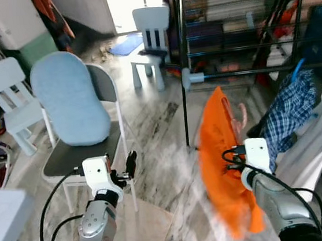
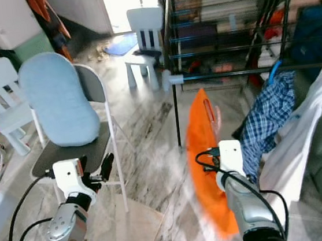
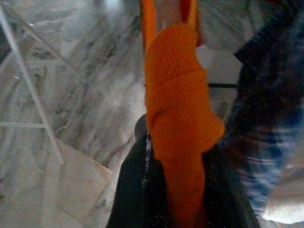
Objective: Hang hanger
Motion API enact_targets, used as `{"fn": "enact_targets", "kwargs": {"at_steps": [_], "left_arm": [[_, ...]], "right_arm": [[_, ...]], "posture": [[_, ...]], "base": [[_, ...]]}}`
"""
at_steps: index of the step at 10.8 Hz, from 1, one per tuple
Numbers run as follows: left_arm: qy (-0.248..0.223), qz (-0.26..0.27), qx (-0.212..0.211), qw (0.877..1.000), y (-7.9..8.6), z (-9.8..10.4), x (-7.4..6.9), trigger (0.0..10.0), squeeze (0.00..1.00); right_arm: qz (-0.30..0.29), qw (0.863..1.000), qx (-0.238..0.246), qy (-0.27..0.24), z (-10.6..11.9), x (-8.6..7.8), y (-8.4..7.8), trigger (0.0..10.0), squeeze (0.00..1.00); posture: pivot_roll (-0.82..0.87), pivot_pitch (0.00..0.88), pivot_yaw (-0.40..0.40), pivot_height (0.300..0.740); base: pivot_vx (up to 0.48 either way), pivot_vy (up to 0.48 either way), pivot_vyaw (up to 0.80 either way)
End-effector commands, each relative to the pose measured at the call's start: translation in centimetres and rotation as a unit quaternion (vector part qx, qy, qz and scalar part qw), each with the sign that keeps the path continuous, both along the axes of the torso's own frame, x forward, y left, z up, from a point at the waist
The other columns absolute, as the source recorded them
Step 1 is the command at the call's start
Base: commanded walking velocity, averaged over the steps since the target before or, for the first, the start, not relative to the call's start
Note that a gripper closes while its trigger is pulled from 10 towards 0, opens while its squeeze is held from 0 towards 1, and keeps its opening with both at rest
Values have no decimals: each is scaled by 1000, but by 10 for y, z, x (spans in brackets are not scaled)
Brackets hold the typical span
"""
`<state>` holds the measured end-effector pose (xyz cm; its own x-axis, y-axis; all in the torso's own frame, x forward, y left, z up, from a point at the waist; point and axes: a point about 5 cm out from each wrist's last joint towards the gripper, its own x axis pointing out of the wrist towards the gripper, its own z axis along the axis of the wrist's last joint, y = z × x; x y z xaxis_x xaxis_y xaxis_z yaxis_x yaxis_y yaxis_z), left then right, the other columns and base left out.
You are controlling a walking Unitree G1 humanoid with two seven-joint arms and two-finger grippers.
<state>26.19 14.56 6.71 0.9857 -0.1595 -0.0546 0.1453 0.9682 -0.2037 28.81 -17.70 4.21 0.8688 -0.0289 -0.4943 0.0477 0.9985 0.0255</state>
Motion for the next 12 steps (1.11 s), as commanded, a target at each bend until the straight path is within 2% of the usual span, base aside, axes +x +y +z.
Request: {"fn": "enact_targets", "kwargs": {"at_steps": [1, 7, 12], "left_arm": [[-5, 11, 2, 1000, 8, 1, 0, 10000, 0], [-11, 7, -3, 1000, 5, 1, 0, 10000, 0], [-8, 7, -8, 1000, 4, -1, -1, 10000, 0]], "right_arm": [[17, 999, 7, -33, 16, 11, 11, 10000, 0], [-20, 998, 4, -55, 26, 18, 2, 10000, 0], [2, 999, 0, -43, 23, 14, 6, 10000, 0]], "posture": [[-50, 0, 89, 740], [-56, 0, 82, 740], [-60, 0, 80, 740]], "base": [[0, 0, 0], [386, 0, 0], [351, 53, 0]]}}
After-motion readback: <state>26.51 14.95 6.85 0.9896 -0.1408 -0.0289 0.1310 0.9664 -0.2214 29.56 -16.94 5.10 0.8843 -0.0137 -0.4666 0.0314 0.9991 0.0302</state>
